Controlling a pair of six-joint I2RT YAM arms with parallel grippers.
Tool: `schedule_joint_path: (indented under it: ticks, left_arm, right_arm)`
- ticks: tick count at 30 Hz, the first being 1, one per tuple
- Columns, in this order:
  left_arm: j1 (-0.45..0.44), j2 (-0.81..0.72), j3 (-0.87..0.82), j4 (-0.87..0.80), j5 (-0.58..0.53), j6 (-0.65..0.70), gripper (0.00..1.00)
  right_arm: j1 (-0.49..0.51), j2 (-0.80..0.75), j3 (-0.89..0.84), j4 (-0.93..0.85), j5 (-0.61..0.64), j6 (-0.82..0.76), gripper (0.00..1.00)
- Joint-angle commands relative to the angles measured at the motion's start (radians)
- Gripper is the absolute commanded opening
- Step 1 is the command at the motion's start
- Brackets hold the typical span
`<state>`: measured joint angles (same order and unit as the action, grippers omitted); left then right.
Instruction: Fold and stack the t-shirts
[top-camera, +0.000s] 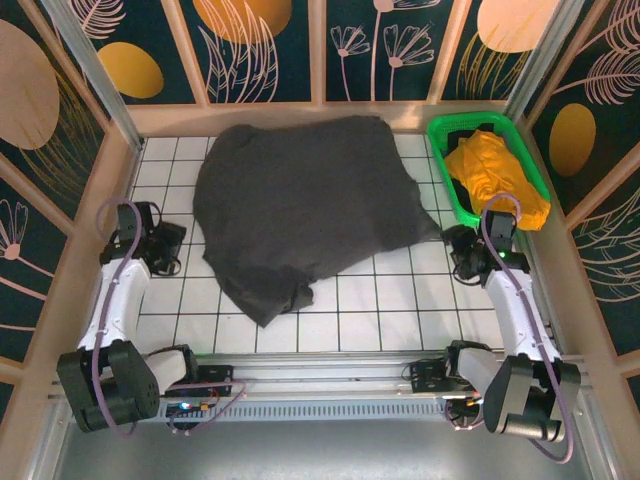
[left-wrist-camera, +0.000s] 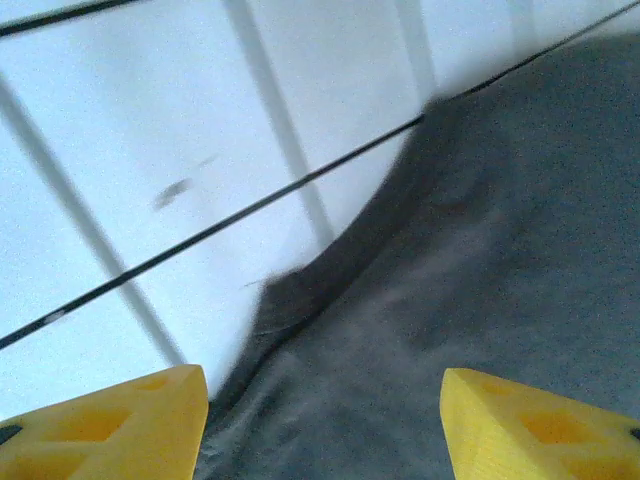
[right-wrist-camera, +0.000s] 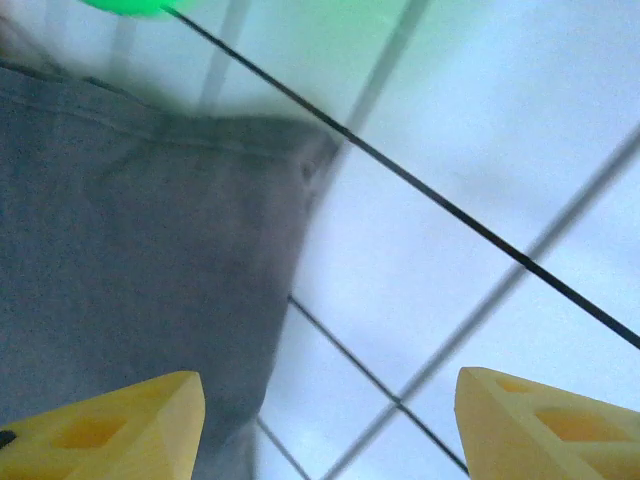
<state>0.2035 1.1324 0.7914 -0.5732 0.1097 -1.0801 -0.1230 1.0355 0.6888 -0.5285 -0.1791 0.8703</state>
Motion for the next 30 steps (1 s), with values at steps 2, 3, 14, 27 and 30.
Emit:
schedule_joint_path:
  ticks: [2, 3, 14, 27, 30]
  left_arm:
    - [-0.030, 0.008, 0.087, 0.048, -0.052, 0.058, 0.60]
    - [-0.044, 0.037, 0.114, 0.042, -0.049, 0.064, 0.59]
    - [-0.171, 0.257, 0.080, 0.119, 0.073, 0.050, 0.47]
    - [-0.141, 0.700, 0.312, 0.164, -0.019, 0.188, 0.45]
    - [-0.119, 0.816, 0.442, 0.148, -0.042, 0.248, 0.45]
  right_arm:
    - [0.026, 0.027, 0.073, -0.022, 0.059, -0.029, 0.67]
    - [0.036, 0.042, 0.087, -0.021, 0.070, -0.036, 0.65]
    - [0.266, 0.350, 0.179, 0.152, 0.054, -0.165, 0.31]
    - [0.341, 0.881, 0.544, 0.006, 0.156, -0.262, 0.30]
    - [0.343, 0.959, 0.605, -0.044, 0.147, -0.235, 0.30]
